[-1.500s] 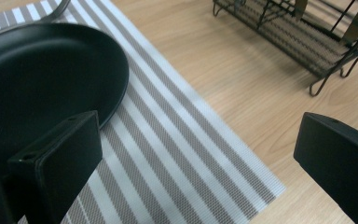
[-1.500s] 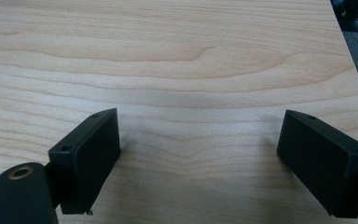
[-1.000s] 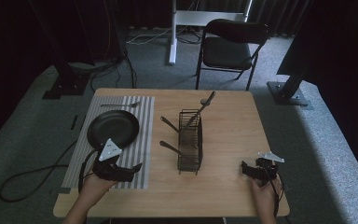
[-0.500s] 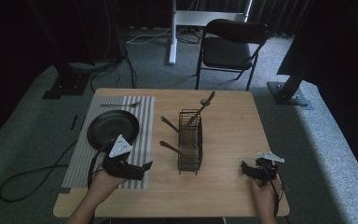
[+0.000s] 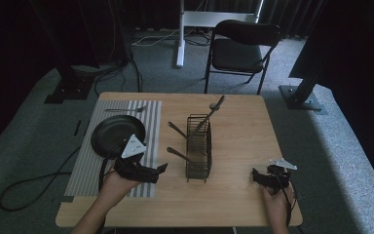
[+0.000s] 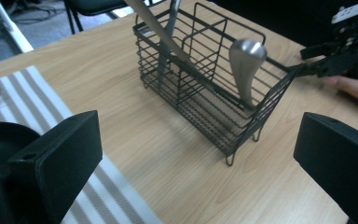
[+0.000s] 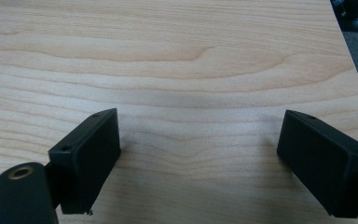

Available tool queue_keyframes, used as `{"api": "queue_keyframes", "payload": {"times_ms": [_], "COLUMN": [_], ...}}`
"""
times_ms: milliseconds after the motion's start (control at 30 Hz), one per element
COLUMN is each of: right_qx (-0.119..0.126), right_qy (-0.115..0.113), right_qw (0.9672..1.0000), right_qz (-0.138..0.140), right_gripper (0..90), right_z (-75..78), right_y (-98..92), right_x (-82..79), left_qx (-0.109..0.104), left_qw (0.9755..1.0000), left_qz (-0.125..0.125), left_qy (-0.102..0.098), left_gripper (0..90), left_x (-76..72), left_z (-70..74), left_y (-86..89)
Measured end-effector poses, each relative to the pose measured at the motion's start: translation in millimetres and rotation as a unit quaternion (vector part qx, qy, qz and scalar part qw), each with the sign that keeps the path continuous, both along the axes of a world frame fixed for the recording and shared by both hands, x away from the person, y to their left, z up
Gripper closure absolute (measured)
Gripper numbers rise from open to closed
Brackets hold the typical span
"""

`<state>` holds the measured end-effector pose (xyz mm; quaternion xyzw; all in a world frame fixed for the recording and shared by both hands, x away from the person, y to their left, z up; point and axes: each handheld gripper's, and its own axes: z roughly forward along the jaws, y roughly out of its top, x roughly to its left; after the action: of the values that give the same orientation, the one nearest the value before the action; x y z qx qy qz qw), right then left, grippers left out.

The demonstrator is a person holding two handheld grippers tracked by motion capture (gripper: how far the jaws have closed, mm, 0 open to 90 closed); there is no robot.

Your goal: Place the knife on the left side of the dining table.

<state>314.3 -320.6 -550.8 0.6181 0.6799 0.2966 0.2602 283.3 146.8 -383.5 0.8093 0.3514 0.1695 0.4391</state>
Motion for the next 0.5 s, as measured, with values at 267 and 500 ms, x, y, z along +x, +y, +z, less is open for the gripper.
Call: {"api": "queue_keyframes", "payload": {"times_ms": [267, 500], "right_qx": [0.0, 0.0], "right_qy": [0.0, 0.0], "right_qw": [1.0, 1.0], "right_qz": [0.0, 0.0], "right_gripper": [12.3, 12.3], "right_z": [0.0, 0.0], "right_y": [0.0, 0.0], "right_x": [0.0, 0.0], "left_qx": [0.002, 0.009], "left_qw": [1.0, 0.9999], "left_qz": [0.001, 0.007], "left_qy": [0.002, 0.005], "left_gripper": [1.2, 1.6], "left_x": [7.9, 14.2], "left_z": [9.0, 8.7], "left_y": [-15.2, -26.5]}}
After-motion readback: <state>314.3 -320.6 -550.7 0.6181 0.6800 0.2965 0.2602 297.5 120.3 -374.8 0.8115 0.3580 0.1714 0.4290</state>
